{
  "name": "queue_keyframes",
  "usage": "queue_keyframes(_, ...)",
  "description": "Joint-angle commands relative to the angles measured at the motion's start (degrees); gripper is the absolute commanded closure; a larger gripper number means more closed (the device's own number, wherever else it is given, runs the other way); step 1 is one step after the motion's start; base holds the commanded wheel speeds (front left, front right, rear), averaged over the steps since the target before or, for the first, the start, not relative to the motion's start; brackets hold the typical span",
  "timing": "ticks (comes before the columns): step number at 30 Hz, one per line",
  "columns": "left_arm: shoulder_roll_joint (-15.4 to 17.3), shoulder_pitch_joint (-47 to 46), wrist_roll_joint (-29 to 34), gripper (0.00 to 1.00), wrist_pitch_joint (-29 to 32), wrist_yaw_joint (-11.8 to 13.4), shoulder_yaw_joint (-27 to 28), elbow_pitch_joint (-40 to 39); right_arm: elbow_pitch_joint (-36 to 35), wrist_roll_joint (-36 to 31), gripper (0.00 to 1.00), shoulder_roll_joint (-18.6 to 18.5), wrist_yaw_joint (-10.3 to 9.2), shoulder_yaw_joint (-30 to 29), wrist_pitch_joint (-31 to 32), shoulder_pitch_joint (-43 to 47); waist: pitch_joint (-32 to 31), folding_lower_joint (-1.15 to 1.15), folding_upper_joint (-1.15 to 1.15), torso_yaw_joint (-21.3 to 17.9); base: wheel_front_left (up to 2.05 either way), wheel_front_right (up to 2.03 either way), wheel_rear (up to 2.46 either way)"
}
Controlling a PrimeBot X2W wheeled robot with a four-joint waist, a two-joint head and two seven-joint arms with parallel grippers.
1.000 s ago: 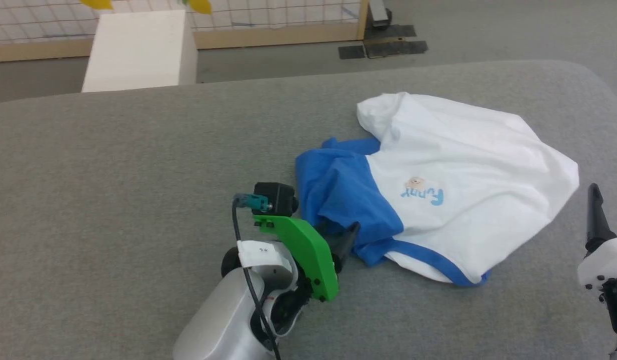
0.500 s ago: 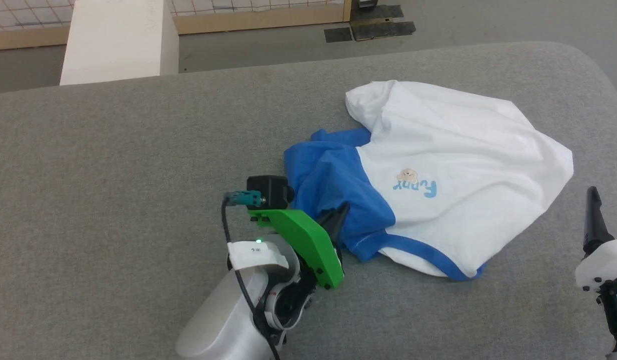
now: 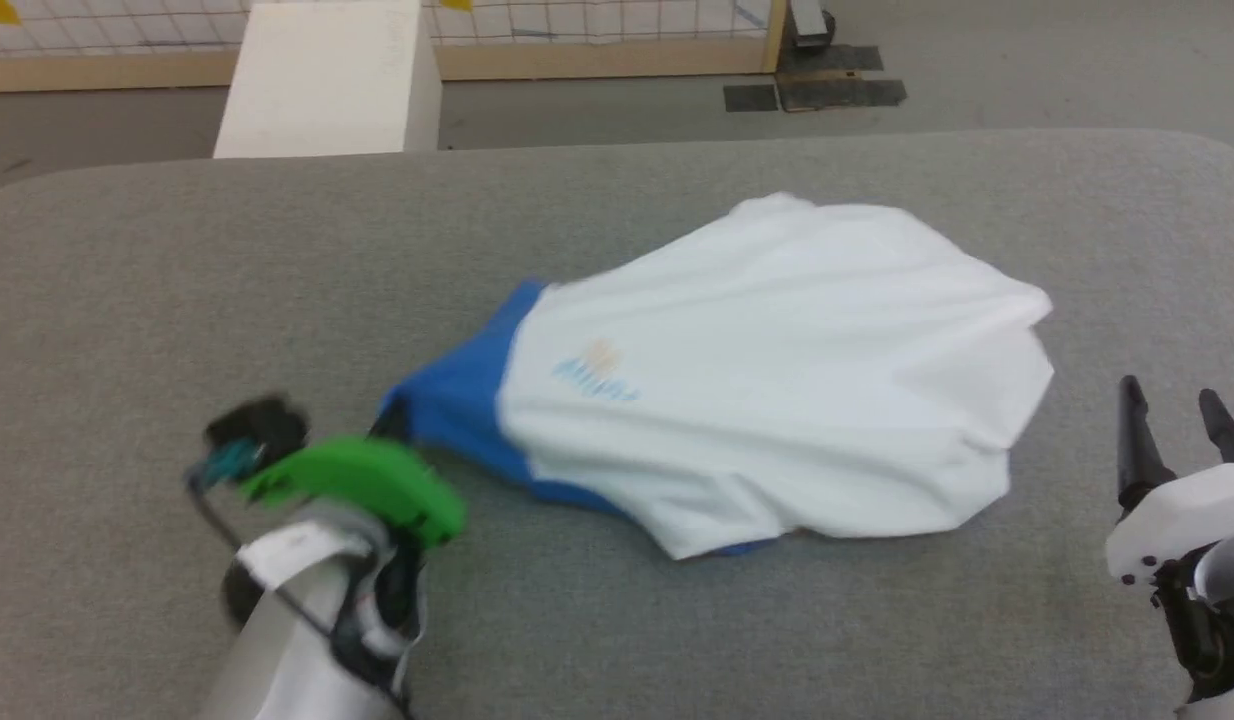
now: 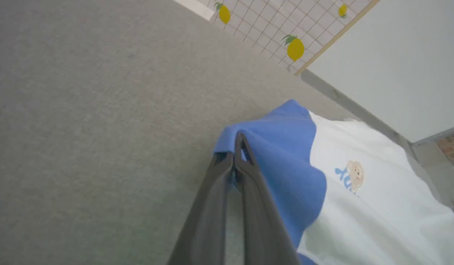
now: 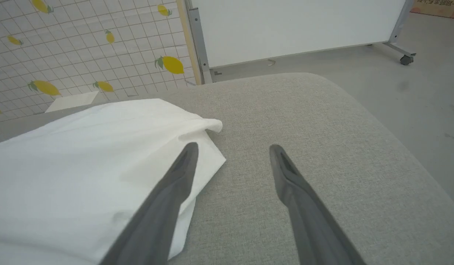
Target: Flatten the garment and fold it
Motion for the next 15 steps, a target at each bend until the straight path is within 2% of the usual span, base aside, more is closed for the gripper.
queue_keyframes(1,0.77,2.86,0.04,1.00,-0.74,1.76,1.48,1.10,0.19,-0.24,0.00,0.27,-0.08,0.58,-0.13,-0.23,-0.58,0.00,0.00,1.05,0.00,0.00,0.00)
queue_keyframes(3,0.41,7.52,-2.46,1.00,-1.46,3.01,4.20,2.82,0.72,-0.18,0.00,0.40,-0.08,1.76,0.10,0.20,-0.79,0.00,0.00,2.15,0.00,0.00,0.00)
queue_keyframes(4,0.01,7.86,-3.18,1.00,-1.89,2.38,4.64,2.58,0.83,-0.19,0.00,0.42,-0.08,2.00,0.20,0.42,-0.87,0.00,0.00,2.43,0.00,0.00,0.00)
queue_keyframes(5,-0.67,8.00,-4.15,0.85,-2.80,1.15,5.23,1.66,0.83,-0.23,0.00,0.45,-0.08,2.29,0.32,0.77,-0.98,0.00,0.00,2.79,0.00,0.00,0.00)
queue_keyframes(6,-0.77,7.85,-4.20,0.12,-3.82,-0.06,5.27,0.73,0.77,-0.24,0.00,0.47,-0.08,2.43,0.39,1.05,-1.10,0.00,0.00,3.16,0.00,0.00,0.00)
queue_keyframes(7,-0.56,7.49,-3.74,0.00,-5.28,-1.66,5.07,-0.55,0.68,-0.20,0.00,0.49,-0.08,2.65,0.58,1.38,-1.27,0.00,0.00,3.60,0.00,0.00,0.00)
queue_keyframes(9,0.45,6.92,-2.33,0.00,-8.34,-4.36,4.85,-2.75,0.44,-0.18,0.00,0.50,-0.08,3.57,1.36,1.96,-1.56,0.00,0.00,4.19,0.00,0.00,0.00)
queue_keyframes(11,2.02,6.86,0.78,0.00,-12.00,-5.63,4.48,-4.61,0.23,0.09,0.00,0.45,-0.08,5.16,2.98,2.63,-1.88,0.00,0.00,4.58,0.00,0.00,0.00)
queue_keyframes(12,3.83,7.60,5.45,0.00,-14.33,-5.68,4.09,-6.14,-0.10,0.57,0.00,0.07,-0.08,7.22,5.21,3.28,-2.09,0.00,0.00,4.82,0.00,0.00,0.00)
queue_keyframes(15,5.23,9.84,12.52,0.00,-15.48,-3.97,4.24,-8.03,-0.01,0.11,0.00,-1.16,-0.08,10.02,10.09,3.98,-2.08,0.00,0.00,5.01,0.00,0.00,0.00)
